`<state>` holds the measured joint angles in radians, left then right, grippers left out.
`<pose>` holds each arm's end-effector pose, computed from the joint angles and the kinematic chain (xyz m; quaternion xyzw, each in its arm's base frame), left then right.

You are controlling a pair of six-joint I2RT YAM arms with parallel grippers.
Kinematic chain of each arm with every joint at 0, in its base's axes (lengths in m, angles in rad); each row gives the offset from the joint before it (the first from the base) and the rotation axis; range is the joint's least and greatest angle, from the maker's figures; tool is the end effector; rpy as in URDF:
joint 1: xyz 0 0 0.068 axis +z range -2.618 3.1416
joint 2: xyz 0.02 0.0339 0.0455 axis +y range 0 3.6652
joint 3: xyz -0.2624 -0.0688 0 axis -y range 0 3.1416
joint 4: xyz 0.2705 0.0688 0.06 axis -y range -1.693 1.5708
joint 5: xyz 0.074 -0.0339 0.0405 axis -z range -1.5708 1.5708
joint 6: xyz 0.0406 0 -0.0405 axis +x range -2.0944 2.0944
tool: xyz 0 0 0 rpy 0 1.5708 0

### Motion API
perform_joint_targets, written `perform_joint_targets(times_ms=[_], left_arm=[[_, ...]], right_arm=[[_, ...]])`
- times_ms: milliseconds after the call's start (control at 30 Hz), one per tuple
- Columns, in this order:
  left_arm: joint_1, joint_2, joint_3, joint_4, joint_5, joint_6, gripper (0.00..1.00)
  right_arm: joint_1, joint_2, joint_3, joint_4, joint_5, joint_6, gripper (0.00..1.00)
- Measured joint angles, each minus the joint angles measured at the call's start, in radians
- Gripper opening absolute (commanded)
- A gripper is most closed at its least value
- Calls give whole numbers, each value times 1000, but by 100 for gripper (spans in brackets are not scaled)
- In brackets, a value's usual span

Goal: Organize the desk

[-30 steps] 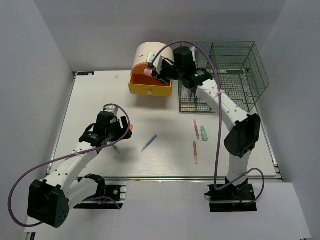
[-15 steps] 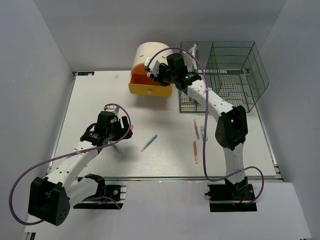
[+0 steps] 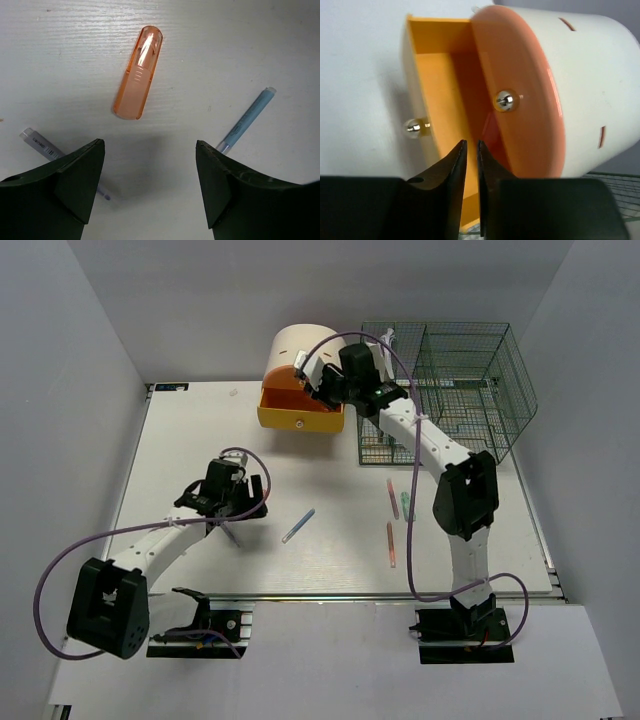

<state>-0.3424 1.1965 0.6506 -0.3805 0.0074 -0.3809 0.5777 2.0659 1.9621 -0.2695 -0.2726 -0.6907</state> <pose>0.2403 -0.0860 0.1770 -0.0171 0.9484 -0.1153 0.2949 0.4340 0.2960 0.3348 -0.5466 0.6139 0.0805 0.5638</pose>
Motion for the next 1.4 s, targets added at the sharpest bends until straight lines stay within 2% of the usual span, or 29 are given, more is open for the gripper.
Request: perform_joint_targets(times_ms=[33,133,267,400,633,667,767,967,1000,1133,1400], left_arm=[[0,12,6,1,-3,6,81],[0,56,29,10,-23,24,75],[0,148,86,18,-57,43,68],[0,255,145,26,-87,60,65],[-1,394,208,34,-98,92,62],[-1,410,217,35,-98,96,59],[-1,447,239,36,-97,109,54],[-2,464,255,39,-97,127,50],[-2,464,255,38,-97,129,44],[-2,464,255,35,-96,130,30],[-2,431,277,-34,-69,125,16]], right_arm=[[-4,-11,-6,-2,-28,12,10],[-27,-103,-85,-25,-192,61,6],[-53,-336,-299,-10,-415,131,11],[-52,-526,-492,45,-518,190,18],[-51,-591,-621,68,-542,220,20],[-52,-591,-633,67,-542,220,20],[-56,-593,-651,63,-541,222,20],[-68,-610,-656,64,-542,238,20],[-69,-612,-657,64,-542,240,20],[-75,-614,-658,67,-542,246,23],[-89,-615,-668,81,-539,274,35]])
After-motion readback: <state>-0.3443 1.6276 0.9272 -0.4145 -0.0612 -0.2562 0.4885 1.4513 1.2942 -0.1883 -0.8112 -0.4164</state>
